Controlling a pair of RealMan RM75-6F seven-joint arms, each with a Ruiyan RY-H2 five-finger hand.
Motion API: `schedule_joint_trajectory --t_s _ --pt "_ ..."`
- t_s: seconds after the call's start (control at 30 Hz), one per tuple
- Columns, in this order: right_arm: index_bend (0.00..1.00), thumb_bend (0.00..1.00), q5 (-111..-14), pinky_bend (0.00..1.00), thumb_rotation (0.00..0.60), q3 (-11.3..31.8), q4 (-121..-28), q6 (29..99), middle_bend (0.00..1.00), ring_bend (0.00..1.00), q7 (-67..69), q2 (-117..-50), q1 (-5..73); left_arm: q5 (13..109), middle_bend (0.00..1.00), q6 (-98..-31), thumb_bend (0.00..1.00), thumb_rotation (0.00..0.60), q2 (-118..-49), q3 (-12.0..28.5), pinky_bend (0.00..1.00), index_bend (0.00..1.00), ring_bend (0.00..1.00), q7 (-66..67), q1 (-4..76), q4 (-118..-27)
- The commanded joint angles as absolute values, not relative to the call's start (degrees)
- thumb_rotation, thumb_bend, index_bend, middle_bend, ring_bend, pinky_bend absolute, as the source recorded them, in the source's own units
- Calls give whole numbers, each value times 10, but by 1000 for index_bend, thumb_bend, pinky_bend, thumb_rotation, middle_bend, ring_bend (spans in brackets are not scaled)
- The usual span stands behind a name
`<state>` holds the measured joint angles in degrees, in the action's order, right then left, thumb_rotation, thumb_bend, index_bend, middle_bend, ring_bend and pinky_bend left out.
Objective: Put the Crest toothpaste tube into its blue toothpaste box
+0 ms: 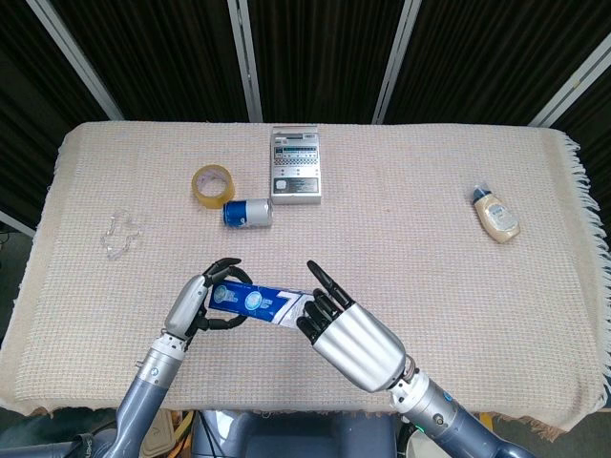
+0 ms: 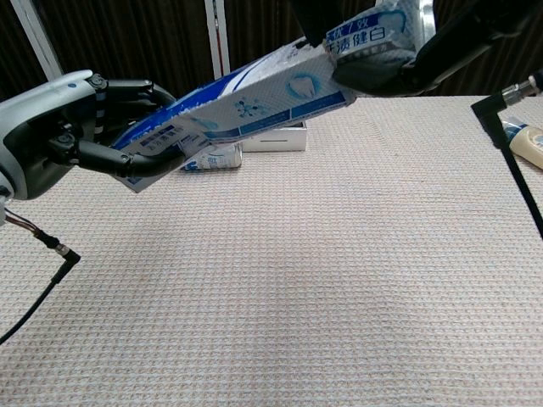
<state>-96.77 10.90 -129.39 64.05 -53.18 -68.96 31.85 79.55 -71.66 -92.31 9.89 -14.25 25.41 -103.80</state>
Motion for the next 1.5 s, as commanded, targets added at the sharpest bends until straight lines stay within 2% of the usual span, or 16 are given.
schedule_joint_trajectory --t_s 0.03,0.43,0.53,0.6,0.67,0.9,1.17,1.4,1.5 --pt "515 360 -965 0 600 108 -1295 642 481 353 -536 -689 317 802 404 -720 313 600 -921 97 211 439 176 -151 252 -1037" --pt "505 360 -965 0 600 113 -1296 651 422 321 -546 -689 317 820 411 -729 313 600 -916 91 210 440 177 -161 249 -1036" --pt "422 360 -954 0 600 125 -1297 677 371 299 -540 -682 307 822 412 -732 312 600 -914 89 211 441 176 -167 246 -1037" --pt "299 360 -946 0 600 129 -1297 687 285 253 -547 -675 301 825 413 -734 313 600 -912 89 211 442 177 -171 246 -1039" --pt "236 360 -942 0 600 138 -1291 703 228 223 -558 -666 294 829 414 -738 313 600 -908 89 211 442 177 -179 244 -1043" --pt "183 352 -917 0 600 164 -1234 783 139 153 -527 -634 254 842 416 -757 313 600 -892 91 211 445 177 -200 235 -1057" --pt "163 256 -887 0 600 171 -1164 840 124 142 -489 -656 228 851 420 -759 313 600 -877 86 211 448 177 -229 231 -1070" --pt "162 240 -888 0 600 143 -1117 838 125 142 -471 -679 220 892 421 -753 313 600 -851 68 211 450 176 -261 235 -1094" --pt "162 240 -900 0 600 133 -1095 842 125 142 -463 -696 219 916 432 -743 313 600 -824 58 211 459 177 -352 242 -1131"
